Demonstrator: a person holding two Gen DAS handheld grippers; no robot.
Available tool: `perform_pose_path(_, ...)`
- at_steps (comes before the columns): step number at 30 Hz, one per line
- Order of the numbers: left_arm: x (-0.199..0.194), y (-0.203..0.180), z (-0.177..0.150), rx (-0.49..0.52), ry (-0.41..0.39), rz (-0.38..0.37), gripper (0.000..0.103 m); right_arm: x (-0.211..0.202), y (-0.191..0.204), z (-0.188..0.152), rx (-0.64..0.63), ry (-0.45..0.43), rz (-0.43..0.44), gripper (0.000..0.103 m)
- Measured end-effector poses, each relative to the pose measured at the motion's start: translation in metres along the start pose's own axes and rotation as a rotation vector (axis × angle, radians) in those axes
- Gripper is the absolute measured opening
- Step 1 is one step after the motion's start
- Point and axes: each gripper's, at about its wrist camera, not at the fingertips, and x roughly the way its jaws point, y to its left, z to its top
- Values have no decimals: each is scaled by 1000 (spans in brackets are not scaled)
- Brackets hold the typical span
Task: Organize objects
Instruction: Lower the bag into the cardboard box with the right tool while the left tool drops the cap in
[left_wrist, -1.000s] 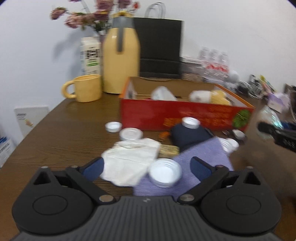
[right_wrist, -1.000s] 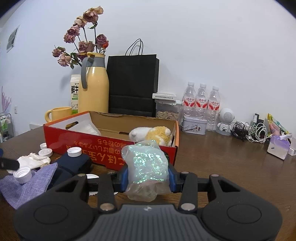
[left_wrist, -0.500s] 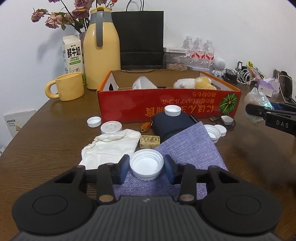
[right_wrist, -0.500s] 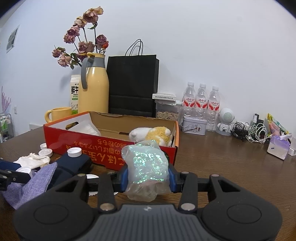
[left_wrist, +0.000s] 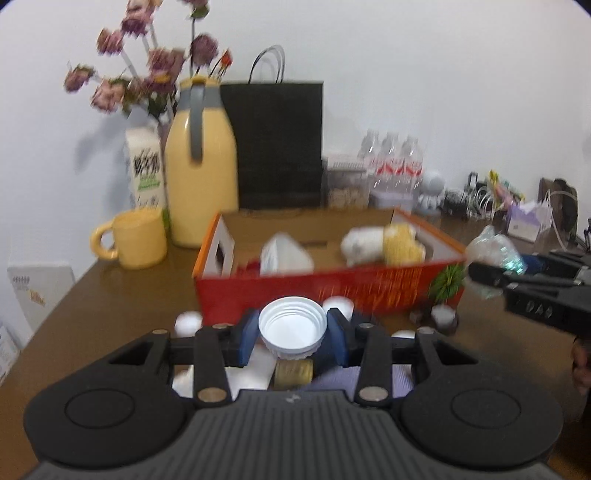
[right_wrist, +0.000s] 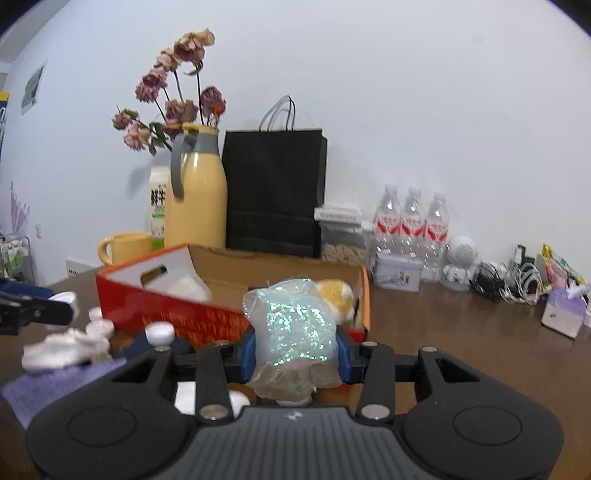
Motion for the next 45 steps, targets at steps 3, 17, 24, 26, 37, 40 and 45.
perform_pose_path(3, 11, -7, 19, 24, -36, -10, 41, 11, 7, 14, -10, -18, 16, 40)
perform_pose_path(17, 91, -21, 79, 4, -97, -24, 41, 98, 32, 56, 19, -2, 25, 40)
perform_pose_path(24, 131, -8, 83, -39, -55, -15, 41, 131, 16, 46, 74, 55, 36, 40)
perform_pose_path(26, 137, -6, 80, -40, -40, -14, 41, 136, 15, 42, 73, 76, 50, 40)
perform_pose_path(37, 137, -8, 72, -34, -40, 6, 76, 134, 20, 35, 52, 95, 53, 52)
perform_pose_path(40, 131, -8, 73, -44, -84, 38, 103, 131, 20, 35, 53, 80, 44, 93)
perform_pose_path(45, 130, -9, 75, -50, -83, 38, 103, 128, 19, 36, 60, 65, 35, 103)
